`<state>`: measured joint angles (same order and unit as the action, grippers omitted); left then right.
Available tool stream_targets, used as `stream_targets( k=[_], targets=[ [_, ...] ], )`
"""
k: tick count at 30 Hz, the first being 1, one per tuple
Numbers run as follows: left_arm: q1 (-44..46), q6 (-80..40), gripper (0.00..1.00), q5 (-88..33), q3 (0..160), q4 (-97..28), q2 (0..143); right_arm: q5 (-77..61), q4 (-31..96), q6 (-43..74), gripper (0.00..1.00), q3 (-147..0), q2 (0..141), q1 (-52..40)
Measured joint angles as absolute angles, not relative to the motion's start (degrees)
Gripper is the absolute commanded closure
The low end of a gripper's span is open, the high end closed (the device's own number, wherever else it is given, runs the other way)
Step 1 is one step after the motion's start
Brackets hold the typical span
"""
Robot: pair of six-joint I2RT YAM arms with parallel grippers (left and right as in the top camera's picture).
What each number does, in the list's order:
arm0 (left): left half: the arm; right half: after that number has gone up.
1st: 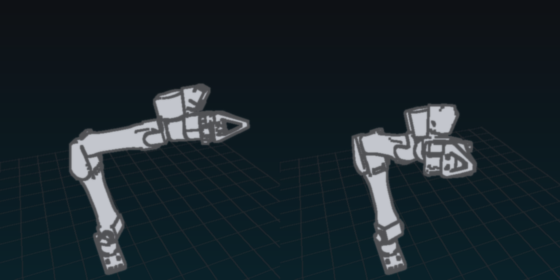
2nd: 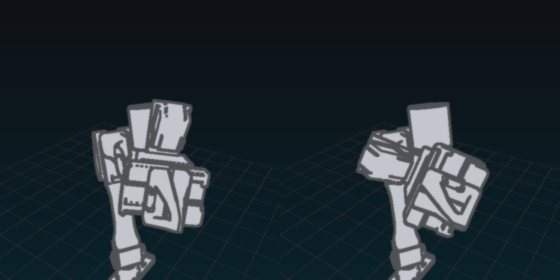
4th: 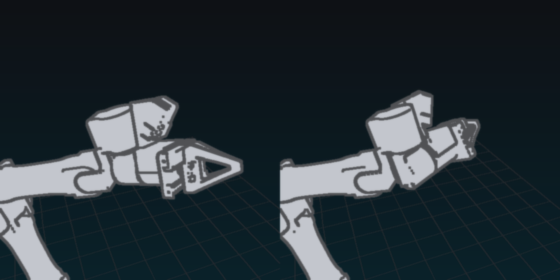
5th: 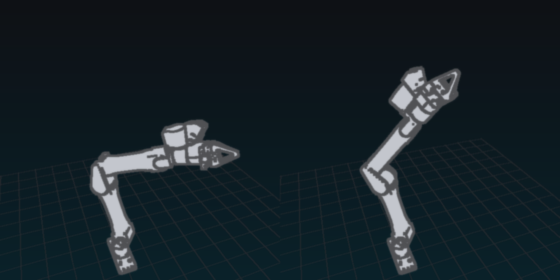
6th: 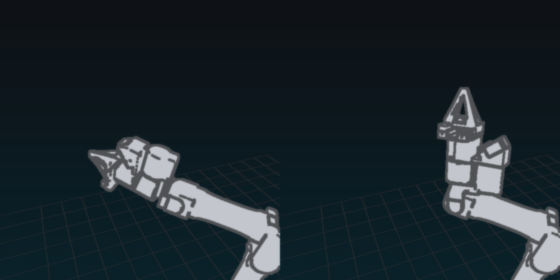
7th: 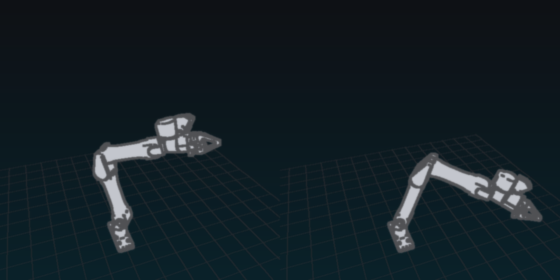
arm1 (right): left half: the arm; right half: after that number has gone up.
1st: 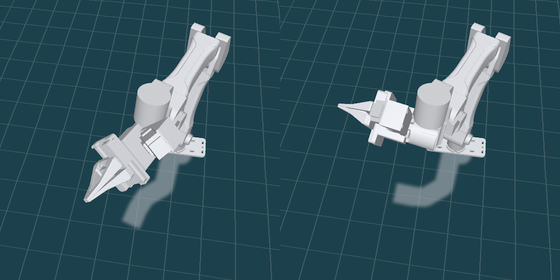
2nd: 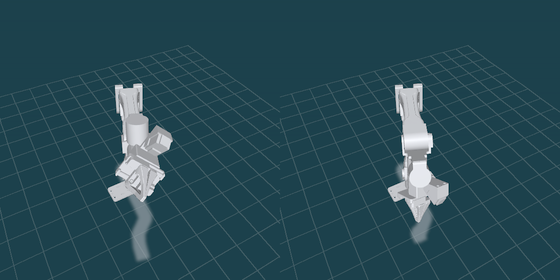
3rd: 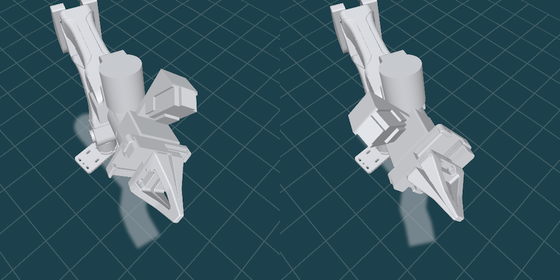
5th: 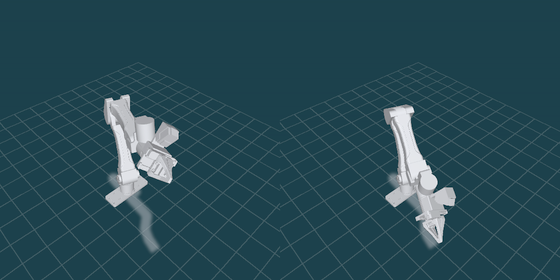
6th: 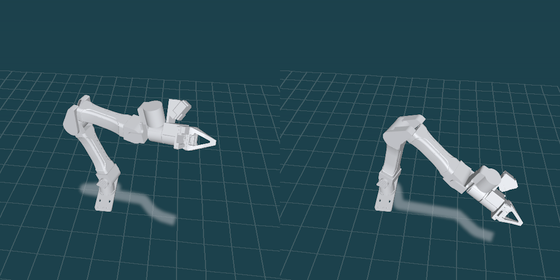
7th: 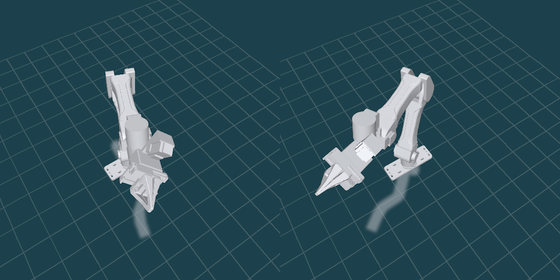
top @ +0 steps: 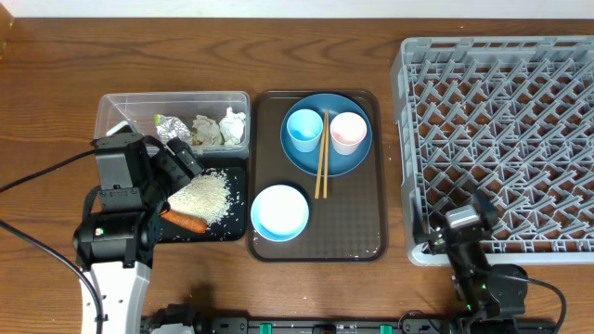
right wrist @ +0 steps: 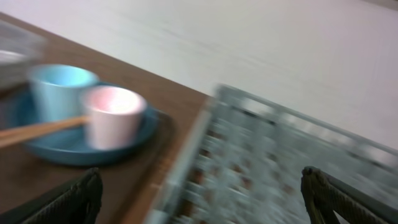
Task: Sort waste into correct bins and load items into the dishwasher rack
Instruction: 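Reach right gripper to the wooden chopsticks on the blue plate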
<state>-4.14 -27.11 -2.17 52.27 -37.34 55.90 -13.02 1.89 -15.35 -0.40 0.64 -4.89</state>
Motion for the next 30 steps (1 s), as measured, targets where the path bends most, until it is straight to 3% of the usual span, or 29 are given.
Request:
stream_targets(
  k=[6,12,22,26,27,29,30],
  targets=[
    [-4.1,-27.1,0.05,-2.2,52.3,-37.3,55.9,-23.2,-2.4,-5.9,0.01,-0.6,0.6,-4.9],
    [-4.1,-27.1,0.05,-2.2,52.3,-37.4,55.9,-21.1,12.5,7.1,0.01,-10.3,3.7,-4.9],
    [-4.1,-27.1,0.05,-2.2,52.4,-37.5,56.0,-18.4,52.6,10.4,0.01,-60.2,38.9,-4.9],
    [-4.1,-27.1,0.05,-2.2,52.6,-37.5,56.1,-23.3,62.2,10.8,0.01,-75.1,53.1,-4.9],
    [-4.1,-27.1,0.05,-2.2,52.6,-37.5,56.1,-25.7,63.3,11.0,0.06,-77.7,56.3,-4.9],
    [-4.1,-27.1,0.05,-2.2,52.6,-37.5,56.1,-30.1,63.6,11.0,0.63,-79.9,60.1,-4.9],
    [-4.1,-27.1,0.05,-2.2,52.6,-37.5,56.1,-32.7,63.5,11.5,0.8,-80.5,62.1,-4.9]
  ],
)
